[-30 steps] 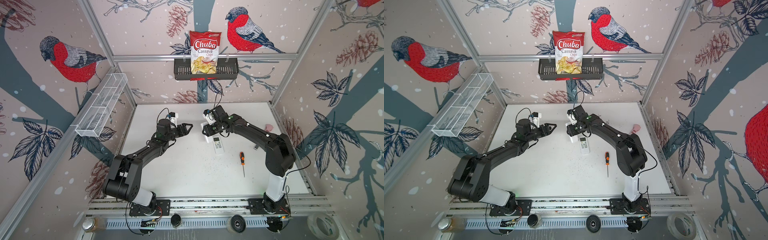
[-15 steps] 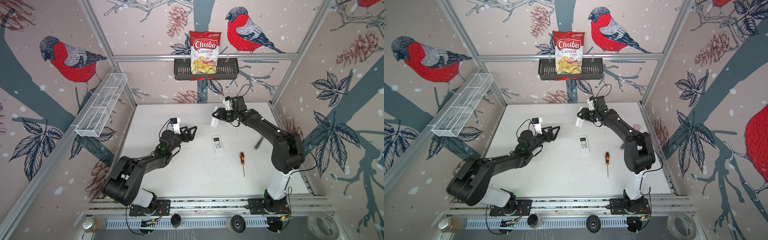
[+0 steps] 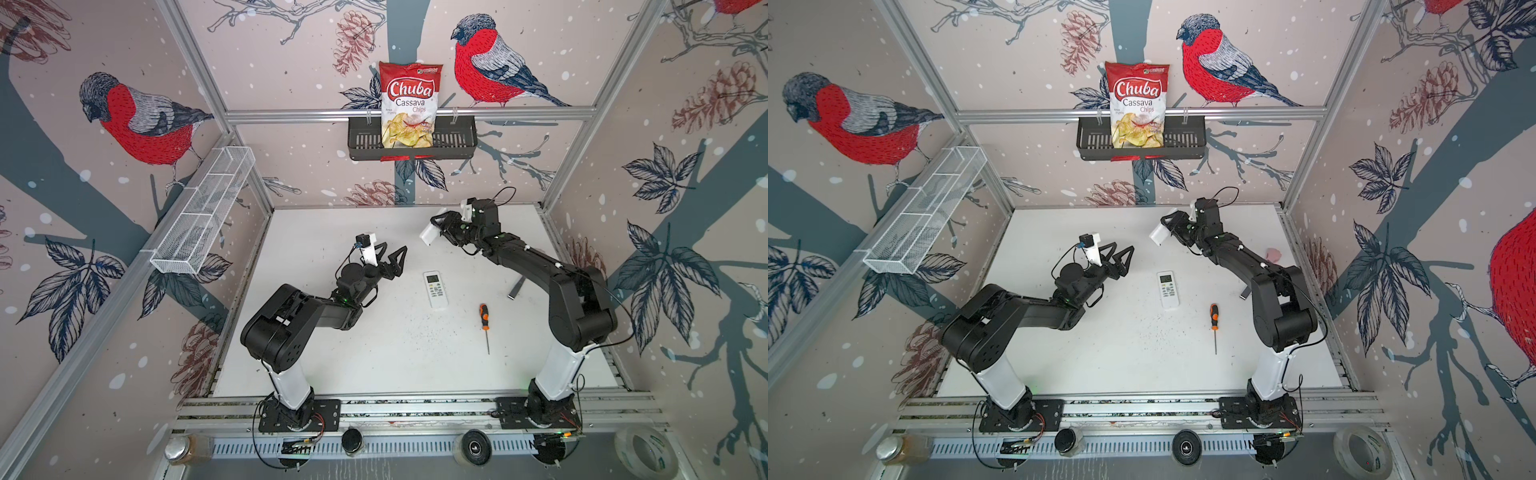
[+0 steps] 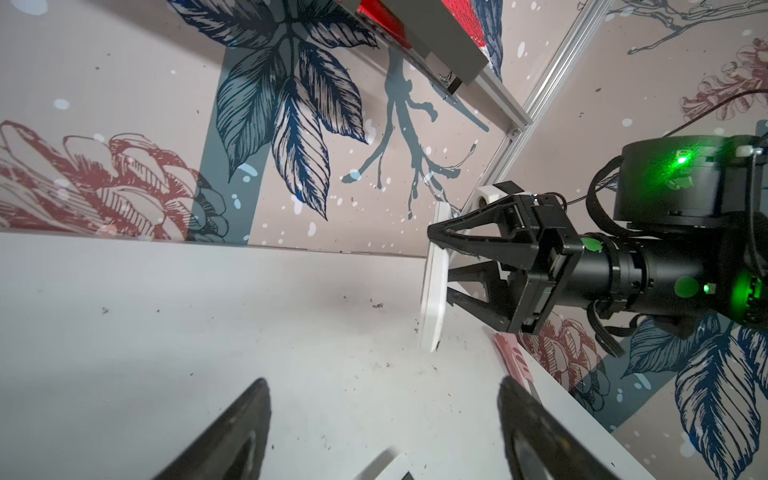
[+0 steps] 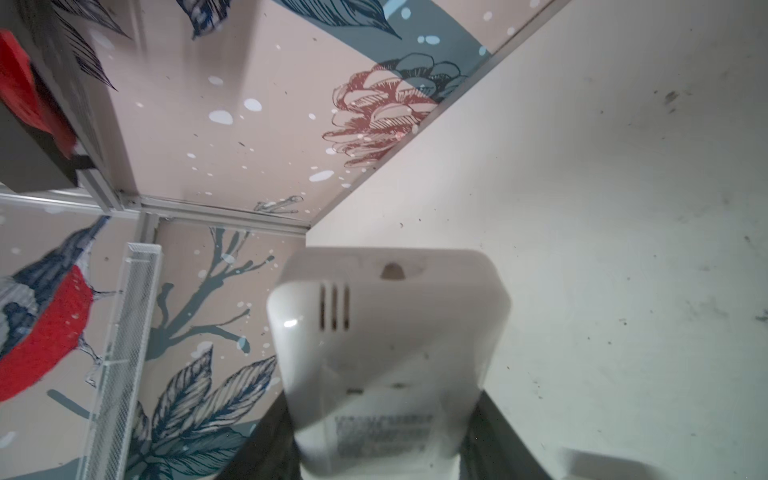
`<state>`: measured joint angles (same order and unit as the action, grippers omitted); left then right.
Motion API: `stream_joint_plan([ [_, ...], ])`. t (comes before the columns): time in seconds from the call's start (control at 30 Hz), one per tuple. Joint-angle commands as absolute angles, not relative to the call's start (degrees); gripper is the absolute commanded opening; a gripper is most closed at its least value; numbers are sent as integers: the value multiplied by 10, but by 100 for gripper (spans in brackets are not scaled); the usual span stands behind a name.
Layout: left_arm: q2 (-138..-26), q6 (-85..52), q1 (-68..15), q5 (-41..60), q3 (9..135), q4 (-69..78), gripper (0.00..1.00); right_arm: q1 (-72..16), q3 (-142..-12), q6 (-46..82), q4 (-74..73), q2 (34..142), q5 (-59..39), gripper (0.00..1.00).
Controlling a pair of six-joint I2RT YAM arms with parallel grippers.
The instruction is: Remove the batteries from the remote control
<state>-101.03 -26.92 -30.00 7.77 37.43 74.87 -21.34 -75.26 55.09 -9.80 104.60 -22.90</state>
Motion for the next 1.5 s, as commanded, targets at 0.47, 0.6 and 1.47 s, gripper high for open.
stream_joint_plan([
  [0.47, -1113, -249, -342, 41, 521, 750, 65, -234, -709, 602, -231, 1024, -104, 23],
  [0.6, -1131, -246, -357, 6, 543, 737, 60, -241, -676, 624, -267, 1008, -72, 23],
  [1.47, -1214, -275, -379, -6, 605, 724, 36, -258, -627, 662, -322, 1028, -84, 22],
])
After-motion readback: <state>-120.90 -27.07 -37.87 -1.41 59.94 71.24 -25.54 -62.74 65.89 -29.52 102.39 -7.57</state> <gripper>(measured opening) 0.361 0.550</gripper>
